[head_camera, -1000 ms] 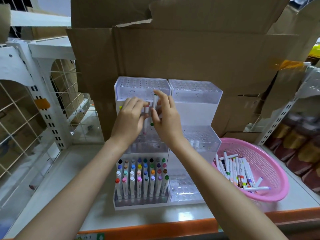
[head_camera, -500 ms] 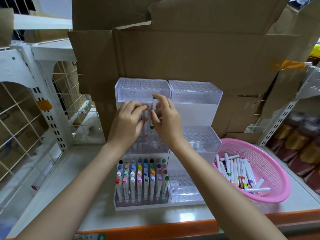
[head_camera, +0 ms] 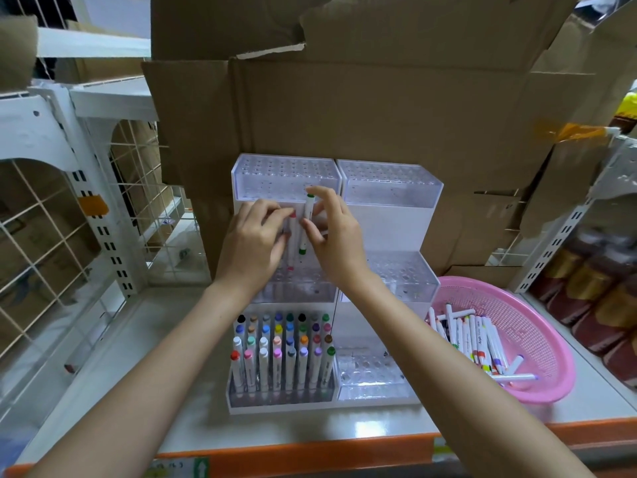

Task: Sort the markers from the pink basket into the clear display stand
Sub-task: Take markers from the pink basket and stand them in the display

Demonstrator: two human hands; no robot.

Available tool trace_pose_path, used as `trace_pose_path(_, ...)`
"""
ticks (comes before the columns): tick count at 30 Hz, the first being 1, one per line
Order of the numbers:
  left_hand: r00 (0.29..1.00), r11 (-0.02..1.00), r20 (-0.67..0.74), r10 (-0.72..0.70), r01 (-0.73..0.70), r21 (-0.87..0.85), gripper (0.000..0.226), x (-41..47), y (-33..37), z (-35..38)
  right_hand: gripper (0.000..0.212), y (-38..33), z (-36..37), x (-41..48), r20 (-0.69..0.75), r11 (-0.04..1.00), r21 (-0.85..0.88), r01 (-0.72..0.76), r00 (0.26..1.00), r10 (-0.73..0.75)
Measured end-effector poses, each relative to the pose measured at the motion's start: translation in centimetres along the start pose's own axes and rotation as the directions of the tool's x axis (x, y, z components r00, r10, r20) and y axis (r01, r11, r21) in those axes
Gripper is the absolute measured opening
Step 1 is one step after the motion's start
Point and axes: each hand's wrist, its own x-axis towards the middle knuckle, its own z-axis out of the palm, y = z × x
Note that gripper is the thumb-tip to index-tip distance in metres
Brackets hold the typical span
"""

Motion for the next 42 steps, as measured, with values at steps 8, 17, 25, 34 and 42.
trace_pose_path(8,1.000,1.000,0.021,0.002,-0.002,0.012,0.038,0.0,0.1,-0.3,0.031,0.2,-0.1,-0.6,0.157,0.991,-0.097,0.090,0.985,-0.074)
trace_pose_path(17,0.999,0.999,0.045,0.022,-0.023,0.040,0.040,0.1,0.1,-0.5,0.029,0.1,-0.2,-0.4,0.184,0.984,-0.166,0.069,0.982,-0.038)
trace_pose_path(25,0.996,0.998,0.092,0.012,-0.018,0.065,0.042,0.2,0.2,-0.9,0.017,0.1,-0.3,-0.4,0.207,0.973,-0.208,0.098,0.977,-0.054)
trace_pose_path(34,0.990,0.997,0.139,-0.011,0.001,0.074,0.044,0.3,0.6,-1.1,0.023,-0.2,-0.6,-0.6,0.217,0.952,-0.283,0.113,0.975,-0.051)
trace_pose_path(42,0.982,0.991,0.170,-0.080,0.059,0.124,0.040,0.6,2.3,-1.5,0.056,0.0,-2.5,-1.8,0.297,0.875,-0.455,0.166,0.955,-0.026)
